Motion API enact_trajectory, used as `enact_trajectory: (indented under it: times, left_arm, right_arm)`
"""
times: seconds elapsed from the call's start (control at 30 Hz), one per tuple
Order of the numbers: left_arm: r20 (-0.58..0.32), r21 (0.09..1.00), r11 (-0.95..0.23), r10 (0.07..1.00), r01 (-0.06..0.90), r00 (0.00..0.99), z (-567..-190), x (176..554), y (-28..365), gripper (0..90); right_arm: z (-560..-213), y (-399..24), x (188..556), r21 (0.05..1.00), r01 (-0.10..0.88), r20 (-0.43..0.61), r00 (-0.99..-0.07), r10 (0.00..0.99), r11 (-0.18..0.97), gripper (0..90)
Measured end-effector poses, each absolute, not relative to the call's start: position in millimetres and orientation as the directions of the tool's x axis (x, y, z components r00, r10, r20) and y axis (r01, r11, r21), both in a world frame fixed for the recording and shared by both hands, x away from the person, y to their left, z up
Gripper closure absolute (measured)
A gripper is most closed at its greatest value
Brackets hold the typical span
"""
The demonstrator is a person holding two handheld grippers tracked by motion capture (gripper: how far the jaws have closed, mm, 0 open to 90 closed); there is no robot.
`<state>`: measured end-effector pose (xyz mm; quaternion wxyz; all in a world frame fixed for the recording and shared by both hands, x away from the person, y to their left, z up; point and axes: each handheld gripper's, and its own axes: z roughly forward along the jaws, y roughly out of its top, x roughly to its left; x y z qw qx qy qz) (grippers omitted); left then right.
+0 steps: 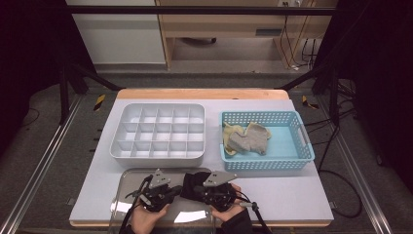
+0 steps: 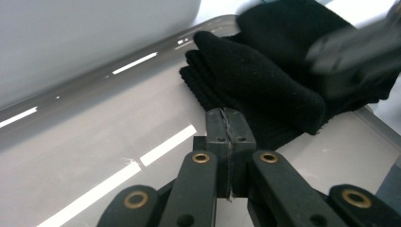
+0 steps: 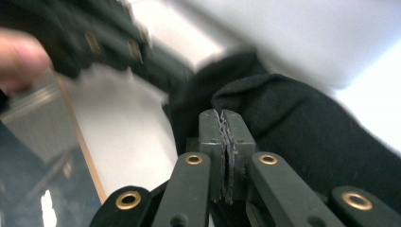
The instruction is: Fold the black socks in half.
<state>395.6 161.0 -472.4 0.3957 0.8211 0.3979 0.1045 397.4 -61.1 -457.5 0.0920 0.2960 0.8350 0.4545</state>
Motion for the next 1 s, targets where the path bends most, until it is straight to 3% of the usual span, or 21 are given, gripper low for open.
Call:
enact_trajectory:
  times: [0.13, 0.3, 0.6, 1.0]
  left_arm:
    - [-0.144, 0.729, -0.373, 0.735, 0.574, 0.662, -473.7, 396.3, 161.2, 89.6]
    - [-0.152, 0.739, -0.349, 0.747, 0.576, 0.647, -471.4, 397.3, 165.8, 89.6]
    - [-0.178, 0.804, -0.267, 0.745, 0.532, 0.643, -440.9, 400.2, 179.3, 89.6]
    - [-0.118, 0.780, -0.361, 0.717, 0.511, 0.687, -443.7, 415.3, 140.2, 89.7]
  right_arm:
    - [-448.7, -53.7, 399.7, 0.841, 0.393, 0.145, -0.827, 0.543, 0.373, 88.5]
    - [-465.4, -40.1, 401.4, 0.796, 0.403, 0.115, -0.832, 0.542, 0.451, 88.2]
    - [-475.6, -36.9, 404.5, 0.776, 0.420, 0.124, -0.833, 0.538, 0.471, 87.2]
    - [-476.0, -38.4, 400.4, 0.791, 0.417, 0.127, -0.827, 0.547, 0.447, 84.4]
